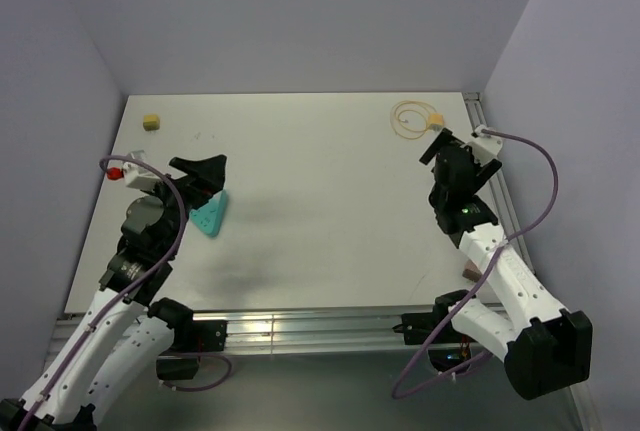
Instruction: Insert the plug
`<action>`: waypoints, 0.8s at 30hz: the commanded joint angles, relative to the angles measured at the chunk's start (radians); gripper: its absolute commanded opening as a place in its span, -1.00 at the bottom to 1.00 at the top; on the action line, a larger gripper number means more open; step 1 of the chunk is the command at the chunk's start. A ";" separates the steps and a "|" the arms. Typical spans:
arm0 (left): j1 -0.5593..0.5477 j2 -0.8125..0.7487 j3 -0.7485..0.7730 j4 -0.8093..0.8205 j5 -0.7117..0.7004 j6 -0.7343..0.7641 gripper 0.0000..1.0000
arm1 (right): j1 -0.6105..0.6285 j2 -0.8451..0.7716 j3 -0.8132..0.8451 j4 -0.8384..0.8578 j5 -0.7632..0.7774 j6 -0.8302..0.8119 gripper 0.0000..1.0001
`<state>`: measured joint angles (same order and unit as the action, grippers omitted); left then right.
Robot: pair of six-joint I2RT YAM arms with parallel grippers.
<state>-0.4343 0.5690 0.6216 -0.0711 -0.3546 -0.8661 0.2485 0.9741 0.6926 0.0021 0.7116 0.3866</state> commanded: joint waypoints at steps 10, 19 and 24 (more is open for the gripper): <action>-0.099 0.057 0.170 0.045 0.460 0.220 0.99 | -0.161 0.020 0.190 -0.717 -0.129 0.379 0.99; -0.182 0.100 0.225 -0.076 0.378 0.196 0.99 | -0.190 -0.020 0.173 -1.110 -0.031 0.817 1.00; -0.208 0.163 0.296 -0.131 0.427 0.207 0.96 | -0.209 -0.005 0.125 -1.111 -0.046 0.837 1.00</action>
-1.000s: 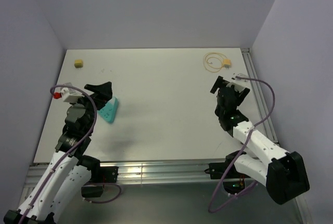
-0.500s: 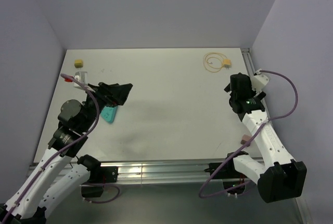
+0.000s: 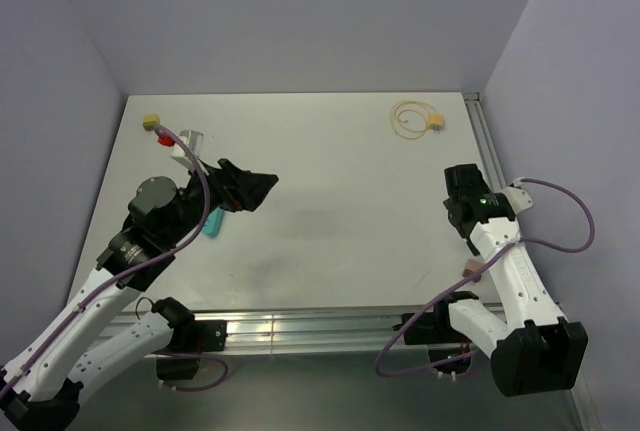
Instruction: Insert the plug
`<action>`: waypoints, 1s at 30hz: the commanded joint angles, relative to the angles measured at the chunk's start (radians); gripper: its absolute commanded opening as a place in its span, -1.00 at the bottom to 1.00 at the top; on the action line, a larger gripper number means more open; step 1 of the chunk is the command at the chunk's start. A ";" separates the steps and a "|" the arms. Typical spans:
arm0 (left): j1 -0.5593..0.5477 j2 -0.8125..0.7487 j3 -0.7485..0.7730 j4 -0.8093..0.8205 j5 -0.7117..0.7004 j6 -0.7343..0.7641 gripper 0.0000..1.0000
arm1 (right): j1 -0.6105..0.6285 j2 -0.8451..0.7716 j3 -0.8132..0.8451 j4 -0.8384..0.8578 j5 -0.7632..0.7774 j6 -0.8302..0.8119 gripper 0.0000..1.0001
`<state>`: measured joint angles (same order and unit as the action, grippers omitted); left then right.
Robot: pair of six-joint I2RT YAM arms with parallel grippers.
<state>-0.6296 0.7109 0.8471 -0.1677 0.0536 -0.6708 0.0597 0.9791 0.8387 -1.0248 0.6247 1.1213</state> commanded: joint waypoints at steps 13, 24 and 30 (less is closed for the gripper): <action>-0.019 0.211 0.109 0.016 0.299 -0.085 0.81 | -0.184 0.012 -0.231 0.038 -0.049 0.143 0.97; -0.018 0.210 0.081 0.057 0.347 -0.101 0.84 | -0.259 0.007 -0.265 0.129 -0.036 0.095 0.83; -0.019 0.210 0.095 0.046 0.334 -0.090 0.83 | -0.310 0.018 -0.280 0.167 -0.059 0.063 0.81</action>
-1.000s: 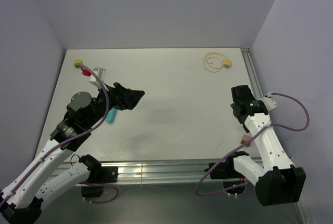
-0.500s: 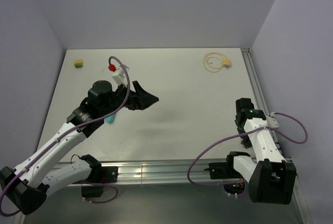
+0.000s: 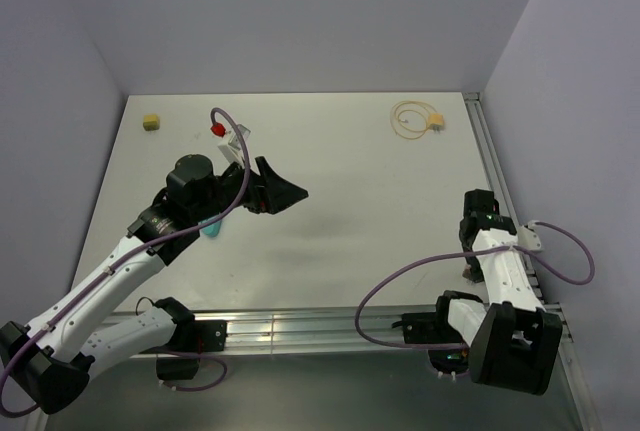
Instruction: Insert the plug
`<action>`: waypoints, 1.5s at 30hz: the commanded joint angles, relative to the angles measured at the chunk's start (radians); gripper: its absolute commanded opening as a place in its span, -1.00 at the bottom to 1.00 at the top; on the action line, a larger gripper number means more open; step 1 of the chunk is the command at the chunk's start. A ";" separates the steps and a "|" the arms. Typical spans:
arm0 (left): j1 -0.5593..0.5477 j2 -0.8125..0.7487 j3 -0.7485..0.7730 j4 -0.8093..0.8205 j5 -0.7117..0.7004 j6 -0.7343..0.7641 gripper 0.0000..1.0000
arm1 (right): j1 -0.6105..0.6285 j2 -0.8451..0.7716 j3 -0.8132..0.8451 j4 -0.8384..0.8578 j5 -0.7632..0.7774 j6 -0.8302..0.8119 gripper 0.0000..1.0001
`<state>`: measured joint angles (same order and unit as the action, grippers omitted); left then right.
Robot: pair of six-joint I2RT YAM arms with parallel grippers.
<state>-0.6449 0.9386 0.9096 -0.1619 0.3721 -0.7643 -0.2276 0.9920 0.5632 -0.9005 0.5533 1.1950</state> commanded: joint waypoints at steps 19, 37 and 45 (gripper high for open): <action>-0.004 0.002 0.026 0.068 0.036 -0.001 0.83 | -0.053 0.132 -0.028 0.132 -0.069 -0.046 0.73; -0.002 -0.006 0.011 0.058 0.016 0.014 0.88 | -0.052 0.040 -0.045 0.238 -0.167 -0.209 -0.98; -0.004 0.022 -0.024 0.099 0.036 -0.009 0.87 | -0.032 -0.044 -0.032 0.302 -0.254 -0.351 -1.00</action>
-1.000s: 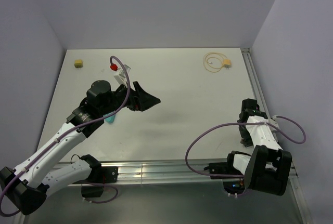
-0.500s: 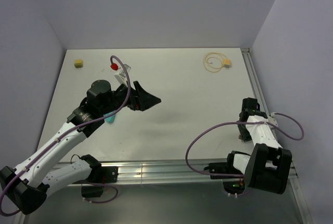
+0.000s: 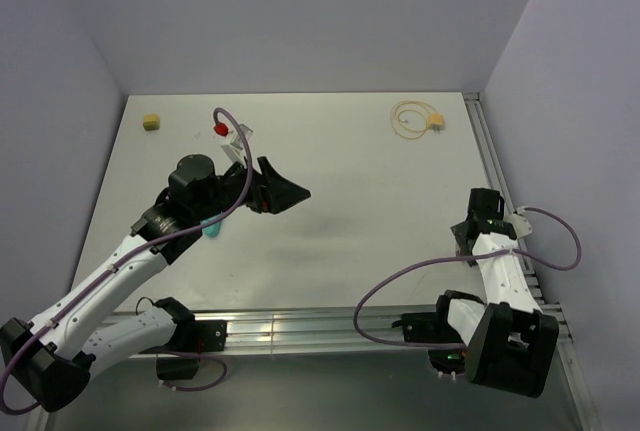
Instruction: Insert the plug
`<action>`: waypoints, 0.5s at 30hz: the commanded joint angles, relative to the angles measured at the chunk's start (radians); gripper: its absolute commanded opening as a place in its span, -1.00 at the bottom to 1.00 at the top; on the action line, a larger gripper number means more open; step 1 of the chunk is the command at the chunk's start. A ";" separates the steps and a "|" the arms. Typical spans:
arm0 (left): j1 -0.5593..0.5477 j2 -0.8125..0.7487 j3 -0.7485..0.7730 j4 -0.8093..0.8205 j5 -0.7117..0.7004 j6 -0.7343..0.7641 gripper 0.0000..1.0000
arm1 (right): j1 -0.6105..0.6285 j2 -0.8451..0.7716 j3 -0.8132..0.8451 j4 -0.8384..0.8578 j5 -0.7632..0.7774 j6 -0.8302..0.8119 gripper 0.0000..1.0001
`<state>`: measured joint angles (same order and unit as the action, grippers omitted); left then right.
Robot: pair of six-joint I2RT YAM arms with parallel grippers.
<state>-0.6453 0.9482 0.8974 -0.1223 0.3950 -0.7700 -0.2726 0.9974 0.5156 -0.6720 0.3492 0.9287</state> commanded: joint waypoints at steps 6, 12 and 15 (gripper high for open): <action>-0.002 0.064 -0.032 0.113 0.077 -0.020 0.72 | 0.098 -0.190 -0.015 0.245 -0.249 -0.231 -1.00; -0.004 0.142 -0.051 0.217 0.191 -0.048 0.61 | 0.244 -0.227 0.050 0.379 -0.576 -0.281 -1.00; -0.004 0.152 -0.048 0.228 0.185 -0.048 0.66 | 0.384 -0.183 0.142 0.391 -0.582 -0.286 -1.00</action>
<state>-0.6453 1.1042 0.8452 0.0120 0.5312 -0.8074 0.0109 0.7906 0.5442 -0.3859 -0.1226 0.6842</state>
